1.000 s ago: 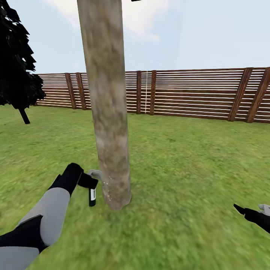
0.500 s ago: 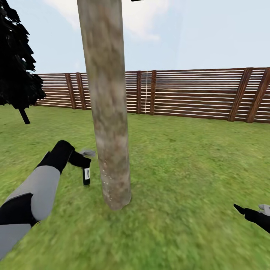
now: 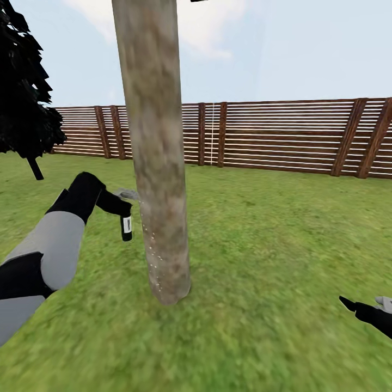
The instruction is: In the garden, pick up the pesticide atomizer on the floor and spray pesticide onto both trees until each tree trunk is fully covered.
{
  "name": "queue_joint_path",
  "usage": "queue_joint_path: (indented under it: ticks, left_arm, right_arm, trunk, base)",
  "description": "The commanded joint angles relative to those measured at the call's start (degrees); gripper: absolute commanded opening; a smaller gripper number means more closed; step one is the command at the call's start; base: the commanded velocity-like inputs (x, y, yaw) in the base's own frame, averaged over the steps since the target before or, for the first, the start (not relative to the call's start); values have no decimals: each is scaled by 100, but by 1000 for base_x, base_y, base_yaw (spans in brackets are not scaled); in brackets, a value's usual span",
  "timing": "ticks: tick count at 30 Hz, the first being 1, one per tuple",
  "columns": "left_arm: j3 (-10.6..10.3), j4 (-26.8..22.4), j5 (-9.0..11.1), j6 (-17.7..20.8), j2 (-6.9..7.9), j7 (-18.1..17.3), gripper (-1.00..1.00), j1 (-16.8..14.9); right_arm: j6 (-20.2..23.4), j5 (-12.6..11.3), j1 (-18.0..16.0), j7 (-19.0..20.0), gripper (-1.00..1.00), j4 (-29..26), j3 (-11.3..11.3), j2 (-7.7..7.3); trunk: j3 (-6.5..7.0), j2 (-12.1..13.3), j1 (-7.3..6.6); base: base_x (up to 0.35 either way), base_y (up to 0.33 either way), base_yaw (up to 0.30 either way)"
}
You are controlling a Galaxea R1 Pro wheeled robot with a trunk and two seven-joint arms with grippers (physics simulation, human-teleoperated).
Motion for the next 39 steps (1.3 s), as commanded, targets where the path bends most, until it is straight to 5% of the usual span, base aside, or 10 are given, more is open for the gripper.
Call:
queue_joint_path:
  ticks: [1, 5, 9, 16, 21, 24, 30, 33, 35, 39]
  left_arm:
    - [5, 0, -244, 128, -8, -6, -100, -19]
    - [1, -3, -896, 363, -3, -726, -100, -295]
    - [0, 4, -1269, 372, -6, -832, -100, -376]
    - [-1, 82, -1297, 343, -24, -792, -100, -346]
    - [7, 733, -1294, 302, 74, -563, -100, -284]
    - [10, 758, -1260, 300, 96, -62, -100, -32]
    - [22, 745, -1236, 216, 78, 151, -100, 659]
    - [50, 751, -1084, 66, 66, 751, -100, 818]
    - [59, 755, -394, -162, 71, 1054, -100, 1045]
    - [54, 887, 147, -488, 62, 1861, -100, 1296]
  right_arm:
    - [0, 0, 0, 0, 100, 0, 0, 0]
    - [0, 0, 0, 0, 100, 0, 2, 0]
    - [-11, -6, 0, -21, 100, 0, -7, -2]
    - [-16, -9, 0, -12, 100, -9, -9, -11]
    - [-18, -9, 0, -6, 100, -30, -9, -20]
    - [-18, -9, 0, -3, 100, -35, -9, -27]
    - [-18, -9, 0, 0, 100, -35, -15, -29]
    - [-18, -9, 0, 0, 100, -35, -15, -29]
    - [-18, -9, 0, 0, 100, -35, -12, -29]
    - [-18, -9, 0, 0, 100, -35, -12, -29]
  trunk:
    - [0, 0, 0]
    - [0, 0, 0]
    - [0, 0, 0]
    - [0, 0, 0]
    - [0, 0, 0]
    - [0, 0, 0]
    - [0, 0, 0]
    - [0, 0, 0]
    - [0, 0, 0]
    - [0, 0, 0]
  base:
    - [0, 0, 0]
    - [0, 0, 0]
    - [0, 0, 0]
    - [0, 0, 0]
    - [0, 0, 0]
    - [0, 0, 0]
    - [0, 0, 0]
    - [0, 0, 0]
    - [0, 0, 0]
    - [0, 0, 0]
